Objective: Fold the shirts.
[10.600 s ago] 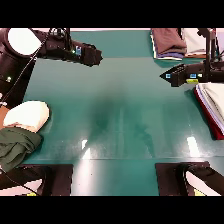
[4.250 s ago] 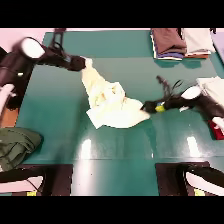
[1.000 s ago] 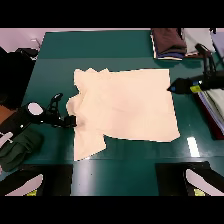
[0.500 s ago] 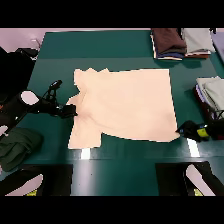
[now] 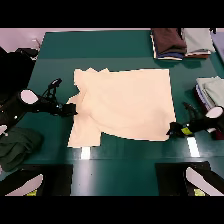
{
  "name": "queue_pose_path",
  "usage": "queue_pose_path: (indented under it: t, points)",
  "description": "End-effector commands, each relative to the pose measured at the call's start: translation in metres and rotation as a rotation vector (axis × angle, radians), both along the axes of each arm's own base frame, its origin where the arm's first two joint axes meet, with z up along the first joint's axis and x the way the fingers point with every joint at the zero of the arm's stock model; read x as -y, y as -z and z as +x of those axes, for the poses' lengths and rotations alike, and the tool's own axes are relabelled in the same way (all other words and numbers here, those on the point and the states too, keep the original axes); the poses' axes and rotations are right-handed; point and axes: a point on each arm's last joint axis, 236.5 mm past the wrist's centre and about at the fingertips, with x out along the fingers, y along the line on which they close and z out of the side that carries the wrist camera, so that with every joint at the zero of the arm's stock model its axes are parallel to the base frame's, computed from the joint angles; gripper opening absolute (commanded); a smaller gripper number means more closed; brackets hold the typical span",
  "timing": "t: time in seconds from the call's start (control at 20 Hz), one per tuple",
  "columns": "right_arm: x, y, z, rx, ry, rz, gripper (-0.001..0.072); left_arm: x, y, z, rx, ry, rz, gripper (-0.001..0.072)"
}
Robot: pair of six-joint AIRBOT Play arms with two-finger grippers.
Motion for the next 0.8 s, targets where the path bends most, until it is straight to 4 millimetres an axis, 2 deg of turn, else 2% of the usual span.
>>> queue_pose_path:
  t: [0.0, 0.05, 0.1, 0.15, 0.2, 0.3, 0.35, 0.45, 0.5, 0.55, 0.65, 0.75]
  points:
    - [-0.014, -0.01, 0.03, 0.075, -0.12, -0.047, 0.0016, 0.0, -0.017, 0.0, 0.051, -0.003, -0.007, 0.0024]
    - [-0.016, -0.026, 0.041, 0.114, -0.143, -0.055, 0.0016, 0.0, -0.035, 0.001, 0.103, -0.002, -0.012, 0.0025]
    - [-0.017, -0.047, 0.054, 0.174, -0.158, -0.063, 0.0016, -0.002, -0.06, 0.003, 0.176, 0.0, -0.013, 0.0025]
    - [-0.017, -0.079, 0.071, 0.269, -0.161, -0.075, 0.0016, -0.004, -0.093, 0.004, 0.261, 0.003, -0.011, 0.0025]
    - [-0.015, -0.116, 0.088, 0.384, -0.158, -0.093, 0.0016, -0.005, -0.128, 0.003, 0.348, 0.012, -0.01, 0.0024]
    - [-0.008, -0.213, 0.114, 0.659, -0.131, -0.14, 0.0016, -0.008, -0.218, -0.004, 0.562, 0.023, -0.011, 0.0024]
    - [-0.002, -0.269, 0.119, 0.806, -0.108, -0.17, 0.0016, -0.011, -0.272, -0.012, 0.696, 0.018, -0.015, 0.0025]
    - [0.013, -0.372, 0.11, 1.065, -0.047, -0.239, 0.0016, -0.017, -0.376, -0.037, 0.946, 0.0, -0.039, 0.0025]
    - [0.02, -0.418, 0.098, 1.178, -0.014, -0.278, 0.0016, -0.02, -0.421, -0.055, 1.05, -0.014, -0.057, 0.0024]
    - [0.027, -0.455, 0.085, 1.265, 0.015, -0.316, 0.0016, -0.024, -0.464, -0.076, 1.154, -0.025, -0.07, 0.0024]
    - [0.037, -0.514, 0.056, 1.404, 0.069, -0.393, 0.0016, -0.032, -0.529, -0.114, 1.338, -0.05, -0.095, 0.0024]
    - [0.044, -0.55, 0.039, 1.485, 0.105, -0.45, 0.0015, -0.039, -0.567, -0.14, 1.458, -0.076, -0.114, 0.0024]
